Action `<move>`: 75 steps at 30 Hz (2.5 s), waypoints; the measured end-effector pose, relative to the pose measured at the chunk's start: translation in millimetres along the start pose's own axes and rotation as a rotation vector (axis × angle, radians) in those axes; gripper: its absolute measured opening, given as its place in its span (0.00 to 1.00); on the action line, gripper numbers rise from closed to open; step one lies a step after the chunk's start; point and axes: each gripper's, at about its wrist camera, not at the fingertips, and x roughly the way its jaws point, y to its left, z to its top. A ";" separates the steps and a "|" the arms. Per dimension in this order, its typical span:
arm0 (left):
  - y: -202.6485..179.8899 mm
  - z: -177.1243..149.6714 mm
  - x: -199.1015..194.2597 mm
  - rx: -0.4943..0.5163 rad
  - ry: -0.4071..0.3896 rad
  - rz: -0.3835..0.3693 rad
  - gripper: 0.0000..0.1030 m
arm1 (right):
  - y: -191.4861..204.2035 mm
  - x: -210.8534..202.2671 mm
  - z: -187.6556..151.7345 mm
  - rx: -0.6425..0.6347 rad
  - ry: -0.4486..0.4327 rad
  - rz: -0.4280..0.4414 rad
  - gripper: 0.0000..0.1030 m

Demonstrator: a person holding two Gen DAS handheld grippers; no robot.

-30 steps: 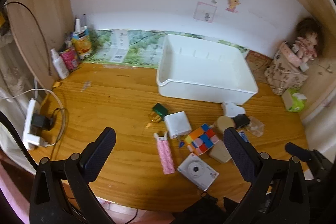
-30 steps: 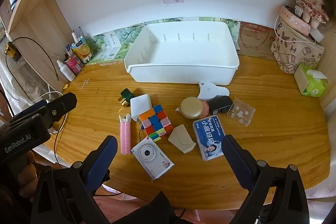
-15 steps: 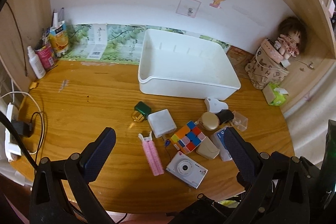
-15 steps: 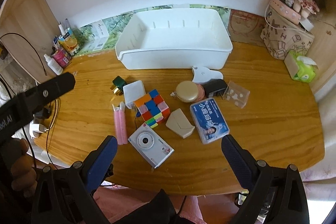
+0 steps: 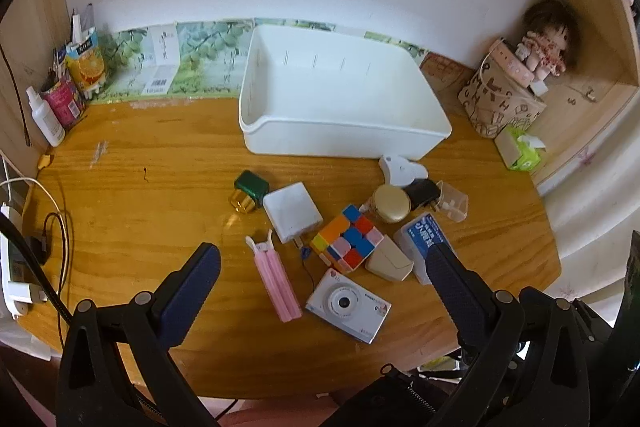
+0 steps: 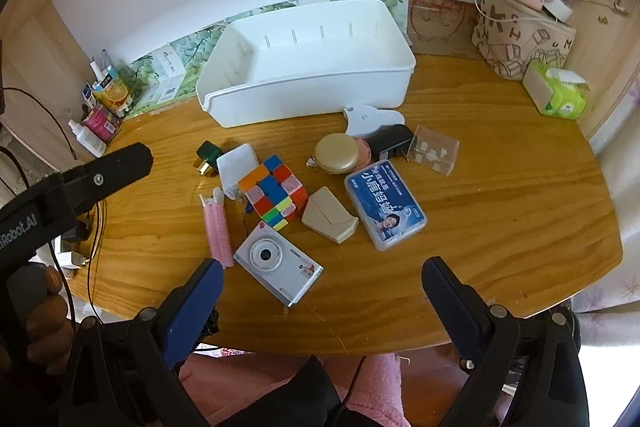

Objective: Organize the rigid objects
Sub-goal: 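Move both tools toward the objects scattered in front of the bin, then grasp the white lens device with the left tool while the right tool grasps the blue floss box, then lift the white lens device with the left tool while the right tool carries the floss box to the bin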

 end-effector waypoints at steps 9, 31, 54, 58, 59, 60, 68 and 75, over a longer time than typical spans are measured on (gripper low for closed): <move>-8.6 -9.8 27.8 -0.104 0.123 0.078 0.99 | -23.3 17.8 6.3 -0.032 0.064 0.052 0.97; -13.9 -60.4 110.2 -0.595 0.454 0.220 0.99 | -64.1 104.4 42.5 -0.321 0.383 0.190 0.97; 18.7 -51.6 171.9 -0.809 0.611 0.256 0.74 | -62.9 184.0 72.8 -0.399 0.600 0.179 0.67; 26.8 -54.0 188.6 -0.847 0.626 0.210 0.65 | -67.3 185.3 75.3 -0.386 0.602 0.165 0.62; 26.2 -53.5 189.6 -0.842 0.628 0.210 0.63 | -68.6 183.4 75.7 -0.377 0.603 0.164 0.62; 27.4 -52.6 190.8 -0.838 0.627 0.210 0.62 | -69.4 183.2 76.1 -0.371 0.603 0.161 0.62; 26.8 -54.3 178.5 -0.843 0.632 0.207 0.61 | -87.8 176.6 69.1 -0.312 0.588 0.164 0.62; 15.6 -70.9 156.8 -0.821 0.611 0.217 0.61 | -101.3 160.4 63.2 -0.295 0.556 0.179 0.62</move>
